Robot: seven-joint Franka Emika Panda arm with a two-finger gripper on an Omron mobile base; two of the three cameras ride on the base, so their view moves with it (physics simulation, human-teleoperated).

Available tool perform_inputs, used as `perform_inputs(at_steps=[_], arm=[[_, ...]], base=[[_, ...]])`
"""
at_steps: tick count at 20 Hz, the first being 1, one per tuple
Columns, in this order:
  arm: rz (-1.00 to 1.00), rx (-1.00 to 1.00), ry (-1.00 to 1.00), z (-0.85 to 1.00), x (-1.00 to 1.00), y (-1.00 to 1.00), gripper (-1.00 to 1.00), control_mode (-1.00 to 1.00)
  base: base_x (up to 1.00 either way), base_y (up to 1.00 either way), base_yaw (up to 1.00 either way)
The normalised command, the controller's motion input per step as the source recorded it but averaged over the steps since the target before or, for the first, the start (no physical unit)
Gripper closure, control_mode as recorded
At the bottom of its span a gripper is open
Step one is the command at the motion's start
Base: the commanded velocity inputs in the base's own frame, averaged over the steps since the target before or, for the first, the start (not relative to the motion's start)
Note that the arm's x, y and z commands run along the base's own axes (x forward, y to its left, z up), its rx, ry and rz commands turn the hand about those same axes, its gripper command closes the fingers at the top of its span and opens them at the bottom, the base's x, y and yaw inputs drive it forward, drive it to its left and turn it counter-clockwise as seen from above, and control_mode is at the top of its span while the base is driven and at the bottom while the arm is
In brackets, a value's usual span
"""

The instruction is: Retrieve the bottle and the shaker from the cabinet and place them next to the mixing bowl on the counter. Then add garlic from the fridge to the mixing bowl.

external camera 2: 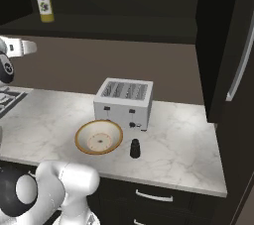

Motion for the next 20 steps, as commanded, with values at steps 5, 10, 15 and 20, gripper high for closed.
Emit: perform_inputs(at_steps=[5,10,15,20], arm=[[0.00,0.11,-0.12,0.59,0.17,0.00,-1.00,-1.00],[0.00,0.07,-0.09,0.62,0.25,-0.09,-1.00,-1.00],[0.00,0.00,-0.01,0.32,0.35,0.00,-1.00,-1.00],[0.00,0.00,0.03,0.05,0.25,0.01,-1.00,-1.00]], base=[[0.00,0.00,0.00],[0.00,0.00,0.00],[0.00,0.00,0.00],[0.00,0.00,0.00]])
